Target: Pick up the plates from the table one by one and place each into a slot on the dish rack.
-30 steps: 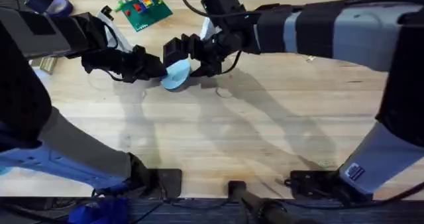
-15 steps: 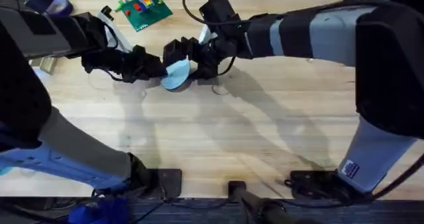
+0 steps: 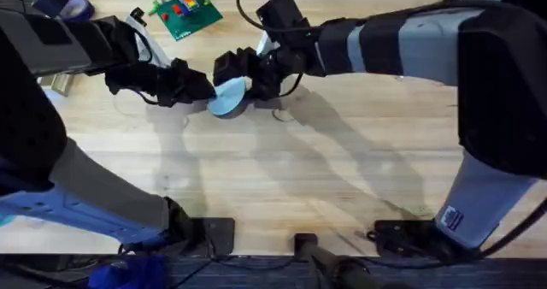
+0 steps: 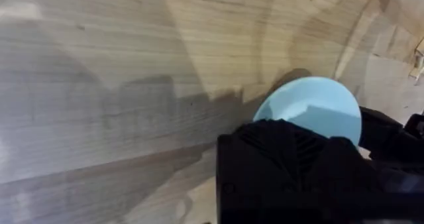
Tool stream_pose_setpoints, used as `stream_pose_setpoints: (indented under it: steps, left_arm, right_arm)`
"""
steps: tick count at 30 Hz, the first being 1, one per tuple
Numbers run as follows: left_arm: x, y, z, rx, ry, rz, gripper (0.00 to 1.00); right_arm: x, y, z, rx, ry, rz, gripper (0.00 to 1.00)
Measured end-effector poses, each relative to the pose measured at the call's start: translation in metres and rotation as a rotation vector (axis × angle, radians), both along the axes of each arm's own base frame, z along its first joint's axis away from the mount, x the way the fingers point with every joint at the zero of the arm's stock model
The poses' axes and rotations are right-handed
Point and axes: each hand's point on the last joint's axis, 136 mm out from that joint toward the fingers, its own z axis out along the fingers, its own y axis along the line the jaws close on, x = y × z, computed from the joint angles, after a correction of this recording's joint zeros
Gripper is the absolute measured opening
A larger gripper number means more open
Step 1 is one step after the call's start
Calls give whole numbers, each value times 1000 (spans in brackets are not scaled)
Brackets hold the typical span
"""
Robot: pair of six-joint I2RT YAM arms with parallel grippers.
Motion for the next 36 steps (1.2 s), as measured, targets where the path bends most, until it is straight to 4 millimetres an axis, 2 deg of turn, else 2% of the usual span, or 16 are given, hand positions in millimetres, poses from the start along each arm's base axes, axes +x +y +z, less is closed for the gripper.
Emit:
stream_pose_setpoints:
  steps: [3,5,8,13,24,28,30,32,36]
  left_arm:
    - [0,0,0,0,0,0,39]
    - [0,0,0,0,0,0,39]
    - [0,0,0,0,1,2,39]
    - [1,0,1,0,0,2,39]
    - [0,-1,1,-7,-1,1,39]
    - [-9,0,8,13,25,-20,39]
    - [-13,0,18,28,18,-33,39]
    - [-11,0,38,47,-16,-49,40]
    - [-4,3,93,103,-149,-72,39]
  right_arm:
    - [0,0,0,-1,0,-3,552]
    - [1,0,0,-2,-1,-3,465]
    - [1,-2,-2,-13,3,-12,222]
    - [3,-4,-3,-20,0,-23,61]
    - [1,-3,-2,-6,10,-10,28]
    - [-4,-1,1,11,4,37,29]
    - [-6,1,3,25,-4,61,29]
    - [-8,3,4,35,-18,88,29]
    - [-9,3,6,40,-58,133,29]
